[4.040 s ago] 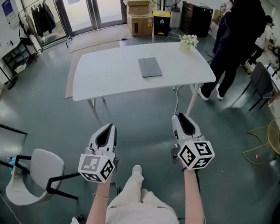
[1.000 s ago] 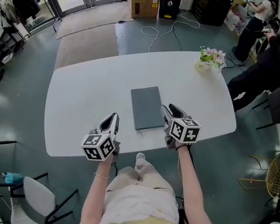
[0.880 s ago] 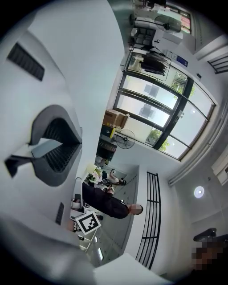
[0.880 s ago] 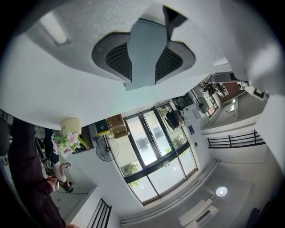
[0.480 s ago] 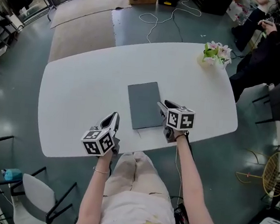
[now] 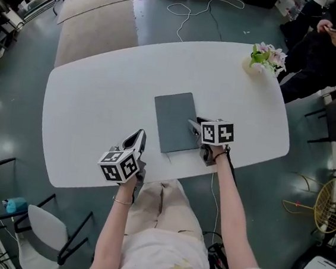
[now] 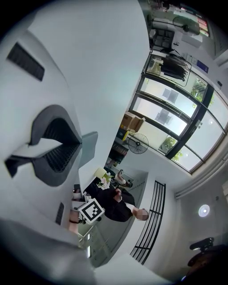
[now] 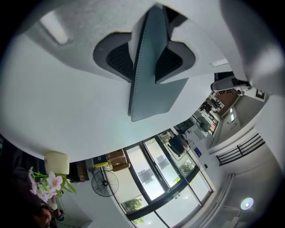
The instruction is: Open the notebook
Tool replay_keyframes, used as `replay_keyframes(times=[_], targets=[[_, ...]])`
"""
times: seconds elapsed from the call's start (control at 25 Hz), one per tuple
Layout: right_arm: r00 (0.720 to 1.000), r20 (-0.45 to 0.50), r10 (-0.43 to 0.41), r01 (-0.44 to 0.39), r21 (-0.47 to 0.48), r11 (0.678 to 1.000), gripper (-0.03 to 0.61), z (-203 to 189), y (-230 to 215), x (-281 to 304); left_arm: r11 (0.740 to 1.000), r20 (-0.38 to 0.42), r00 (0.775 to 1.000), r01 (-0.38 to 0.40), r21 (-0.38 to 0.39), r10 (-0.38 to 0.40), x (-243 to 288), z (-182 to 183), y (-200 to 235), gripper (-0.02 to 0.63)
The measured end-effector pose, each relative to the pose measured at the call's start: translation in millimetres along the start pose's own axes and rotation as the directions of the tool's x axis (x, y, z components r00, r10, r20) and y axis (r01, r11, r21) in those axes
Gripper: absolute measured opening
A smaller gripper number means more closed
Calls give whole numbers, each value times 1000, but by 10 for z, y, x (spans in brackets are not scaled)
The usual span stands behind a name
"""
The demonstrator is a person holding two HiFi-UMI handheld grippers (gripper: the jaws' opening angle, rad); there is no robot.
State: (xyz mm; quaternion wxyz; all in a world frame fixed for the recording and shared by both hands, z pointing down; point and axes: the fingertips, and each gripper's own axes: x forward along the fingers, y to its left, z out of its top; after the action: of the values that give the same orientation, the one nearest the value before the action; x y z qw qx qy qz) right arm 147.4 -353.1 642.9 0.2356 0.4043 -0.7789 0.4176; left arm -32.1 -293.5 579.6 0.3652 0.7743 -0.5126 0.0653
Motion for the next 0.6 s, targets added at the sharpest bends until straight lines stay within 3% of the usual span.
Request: replay_keyframes(times=[0.4, 0.6], targets=[[999, -38, -19, 17, -52, 998, 120, 7, -16, -18, 1000, -7, 1000, -12, -22, 12, 31, -32, 34, -1], [1000, -28, -6, 5, -30, 1000, 67, 33, -33, -65, 999, 0, 1000, -21, -25, 21, 30, -34, 30, 0]])
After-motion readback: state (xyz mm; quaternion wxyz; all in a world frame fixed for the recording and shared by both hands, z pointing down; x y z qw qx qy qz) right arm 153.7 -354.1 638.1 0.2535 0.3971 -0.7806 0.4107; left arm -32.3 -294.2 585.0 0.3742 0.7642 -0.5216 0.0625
